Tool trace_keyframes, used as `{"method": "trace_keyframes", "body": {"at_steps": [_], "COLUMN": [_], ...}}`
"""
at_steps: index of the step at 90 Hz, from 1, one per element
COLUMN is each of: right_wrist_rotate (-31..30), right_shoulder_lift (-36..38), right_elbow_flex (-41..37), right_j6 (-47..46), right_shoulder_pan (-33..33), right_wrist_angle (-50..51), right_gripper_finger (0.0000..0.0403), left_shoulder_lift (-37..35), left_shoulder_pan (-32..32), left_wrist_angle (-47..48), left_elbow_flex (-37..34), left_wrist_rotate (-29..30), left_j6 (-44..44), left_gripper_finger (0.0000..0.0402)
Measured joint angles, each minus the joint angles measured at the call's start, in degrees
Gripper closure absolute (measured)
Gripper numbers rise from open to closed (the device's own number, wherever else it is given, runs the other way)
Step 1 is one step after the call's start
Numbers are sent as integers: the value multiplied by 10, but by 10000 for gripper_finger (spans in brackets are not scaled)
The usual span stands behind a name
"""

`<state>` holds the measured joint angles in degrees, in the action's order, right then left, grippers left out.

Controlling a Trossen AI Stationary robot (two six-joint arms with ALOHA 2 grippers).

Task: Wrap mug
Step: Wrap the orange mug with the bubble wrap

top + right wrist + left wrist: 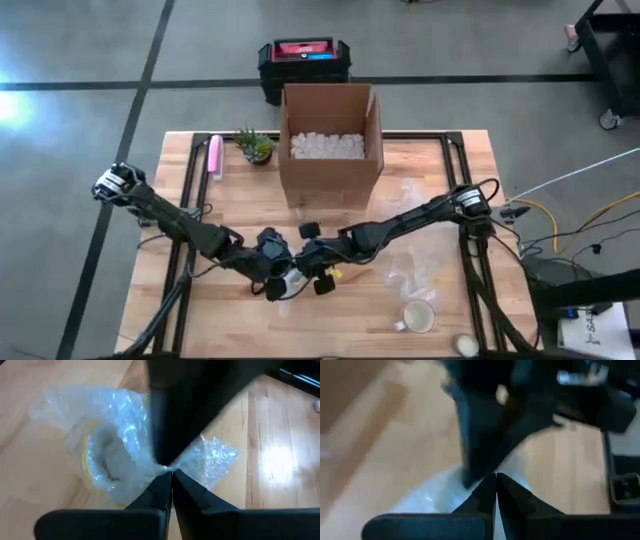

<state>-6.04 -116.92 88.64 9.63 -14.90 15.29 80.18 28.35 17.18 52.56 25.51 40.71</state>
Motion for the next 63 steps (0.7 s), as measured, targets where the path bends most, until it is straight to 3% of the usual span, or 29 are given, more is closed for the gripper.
{"method": "trace_keyframes", "body": {"at_steps": [10,28,63], "right_wrist_rotate": [0,2,16], "right_shoulder_lift": [0,-1,51], "right_elbow_flex": [0,0,-3], "right_j6": [0,0,13], "right_shoulder_pan": [0,-2,-9], "right_wrist_angle": [2,3,12], "right_gripper_finger": [401,401,401], "left_shoulder_lift": [4,46,92], "left_shoulder_pan": [-1,-2,-11], "left_wrist_angle": [18,26,14], "left_elbow_flex": [1,-6,-6], "left_wrist_rotate": [16,-40,-70], "left_j6": [1,23,19], "left_gripper_finger": [402,402,401]}}
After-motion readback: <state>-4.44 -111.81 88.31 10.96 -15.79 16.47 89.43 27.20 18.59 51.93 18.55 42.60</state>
